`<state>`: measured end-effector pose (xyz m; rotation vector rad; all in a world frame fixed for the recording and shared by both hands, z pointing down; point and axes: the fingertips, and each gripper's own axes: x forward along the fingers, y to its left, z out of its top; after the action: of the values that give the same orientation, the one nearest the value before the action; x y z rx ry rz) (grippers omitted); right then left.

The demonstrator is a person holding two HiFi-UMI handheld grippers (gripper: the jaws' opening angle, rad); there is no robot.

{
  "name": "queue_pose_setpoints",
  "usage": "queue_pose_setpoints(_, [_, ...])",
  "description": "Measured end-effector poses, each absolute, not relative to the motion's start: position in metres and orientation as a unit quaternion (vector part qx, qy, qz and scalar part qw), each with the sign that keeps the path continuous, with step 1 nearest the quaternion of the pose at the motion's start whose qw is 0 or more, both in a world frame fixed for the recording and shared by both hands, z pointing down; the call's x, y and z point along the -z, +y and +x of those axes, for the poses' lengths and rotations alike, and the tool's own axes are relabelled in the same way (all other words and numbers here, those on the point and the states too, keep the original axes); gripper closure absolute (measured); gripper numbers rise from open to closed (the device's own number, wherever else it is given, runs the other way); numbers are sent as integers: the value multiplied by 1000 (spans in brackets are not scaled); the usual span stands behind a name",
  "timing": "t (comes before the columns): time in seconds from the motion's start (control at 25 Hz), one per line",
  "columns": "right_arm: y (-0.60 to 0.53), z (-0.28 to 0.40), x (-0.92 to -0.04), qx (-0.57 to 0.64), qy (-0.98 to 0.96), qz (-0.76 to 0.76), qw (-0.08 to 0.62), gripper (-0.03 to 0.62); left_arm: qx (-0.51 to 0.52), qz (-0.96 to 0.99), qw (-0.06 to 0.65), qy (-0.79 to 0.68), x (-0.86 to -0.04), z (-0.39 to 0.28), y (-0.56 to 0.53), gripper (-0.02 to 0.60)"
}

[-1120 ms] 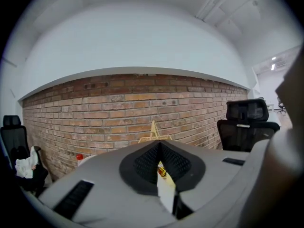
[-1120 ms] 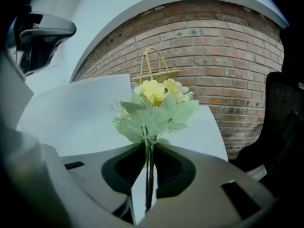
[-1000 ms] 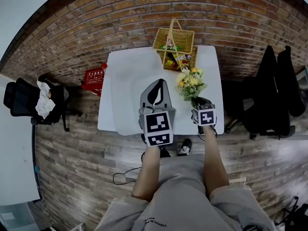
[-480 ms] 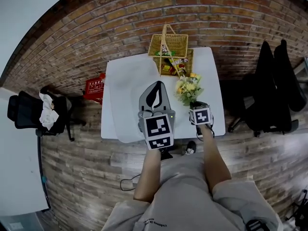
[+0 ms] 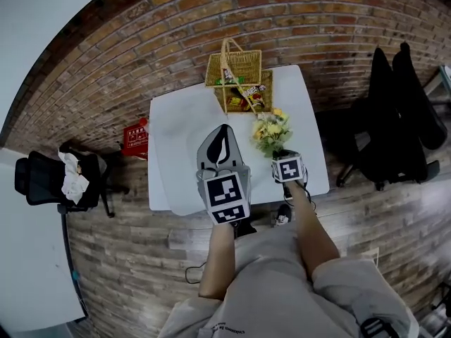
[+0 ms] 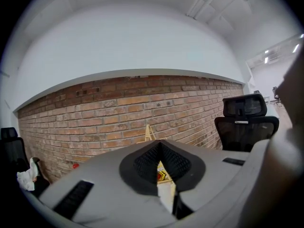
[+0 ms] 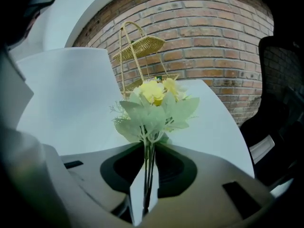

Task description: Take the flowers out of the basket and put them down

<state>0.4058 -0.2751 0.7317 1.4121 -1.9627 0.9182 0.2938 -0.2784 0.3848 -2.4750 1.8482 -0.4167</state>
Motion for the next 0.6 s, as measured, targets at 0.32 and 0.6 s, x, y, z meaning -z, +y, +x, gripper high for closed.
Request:
queue_pose_setpoints(0.32, [-271, 407, -732, -369, -726, 525, 247, 454, 137, -792, 10, 595, -385, 295, -275, 557])
queue_pose_setpoints(0.6, [-270, 420, -711, -342, -745, 520, 239, 388, 127, -779, -1, 614, -389, 292, -264, 557])
